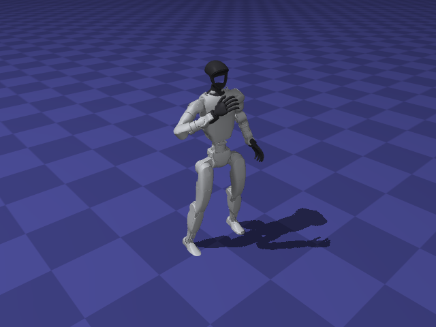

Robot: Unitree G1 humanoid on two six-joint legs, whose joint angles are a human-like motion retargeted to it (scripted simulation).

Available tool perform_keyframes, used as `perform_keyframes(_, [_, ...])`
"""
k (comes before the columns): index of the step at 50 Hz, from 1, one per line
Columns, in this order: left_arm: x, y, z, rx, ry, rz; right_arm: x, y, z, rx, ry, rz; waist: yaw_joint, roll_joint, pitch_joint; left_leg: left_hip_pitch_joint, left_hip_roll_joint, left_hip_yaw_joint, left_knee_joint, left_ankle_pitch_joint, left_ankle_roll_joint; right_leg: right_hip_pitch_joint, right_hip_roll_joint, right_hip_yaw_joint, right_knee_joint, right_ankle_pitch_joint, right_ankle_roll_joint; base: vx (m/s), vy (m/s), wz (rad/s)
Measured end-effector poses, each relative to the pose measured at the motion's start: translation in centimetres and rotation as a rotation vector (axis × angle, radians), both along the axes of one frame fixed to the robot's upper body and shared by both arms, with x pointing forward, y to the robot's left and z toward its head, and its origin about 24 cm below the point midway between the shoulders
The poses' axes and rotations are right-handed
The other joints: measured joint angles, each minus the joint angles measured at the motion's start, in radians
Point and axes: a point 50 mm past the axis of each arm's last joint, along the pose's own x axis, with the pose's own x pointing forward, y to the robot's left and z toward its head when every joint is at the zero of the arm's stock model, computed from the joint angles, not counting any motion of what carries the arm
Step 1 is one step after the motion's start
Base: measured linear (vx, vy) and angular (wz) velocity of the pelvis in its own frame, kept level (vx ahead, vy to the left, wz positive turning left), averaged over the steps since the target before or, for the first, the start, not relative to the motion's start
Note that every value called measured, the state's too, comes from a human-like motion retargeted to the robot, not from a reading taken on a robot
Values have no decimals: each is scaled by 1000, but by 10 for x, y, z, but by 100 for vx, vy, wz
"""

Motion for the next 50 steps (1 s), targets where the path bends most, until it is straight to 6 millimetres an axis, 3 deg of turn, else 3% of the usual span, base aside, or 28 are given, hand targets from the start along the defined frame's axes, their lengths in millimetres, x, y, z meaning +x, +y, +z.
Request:
perform_keyframes(9, [-9, -11, -3, -28, 24, -3, 7, -4, -3, -2, 43, -15, 15, -12, -3, 0, -2, -13, -1, 1, 0, 7, -4, -13, 0, -2, 2, 0, 0, 0])
perform_keyframes(16, [-14, -18, -6, -64, 41, -19, 25, -13, -8, -7, 148, -26, 39, -24, -3, 1, -3, -25, 1, 1, -3, 16, -6, -25, 0, -2, 4, 0, 0, 0])
perform_keyframes(23, [-12, -19, -7, -96, 42, -39, 62, -24, -15, -44, 304, -48, 69, -37, -4, 1, -2, -37, 4, 2, -9, 26, -7, -38, -1, 0, 4, 0, 0, 0])
perform_keyframes(29, [-5, -14, -6, -101, 28, -55, 112, -42, -12, -50, 396, -187, 98, -51, -9, 2, 1, -43, 4, 3, -17, 31, -6, -46, -2, 5, 3, 0, 0, 0])
perform_keyframes(35, [3, -7, -5, -90, 28, -88, 173, -75, 3, -1, 432, -514, 132, -67, -23, -2, 5, -46, 2, 5, -25, 29, -3, -51, -3, 11, 1, 0, 0, 0])
perform_keyframes(40, [14, -1, -5, -96, 33, -138, 209, -120, 14, 41, 495, -879, 175, -84, -37, -12, 6, -53, 0, 8, -27, 22, -2, -58, -4, 16, 1, 0, 0, 0])
perform_keyframes(45, [30, 5, -3, -110, 5, -162, 213, -169, 21, 148, 620, -1147, 228, -104, -47, -26, 2, -68, 0, 11, -25, 17, -7, -72, -5, 18, 3, 0, 0, 4])
perform_keyframes(50, [40, 10, 0, -102, -29, -161, 201, -199, 28, 254, 648, -1283, 273, -122, -50, -39, -3, -91, 2, 14, -22, 19, -14, -93, -6, 17, 6, 1, 0, 22])
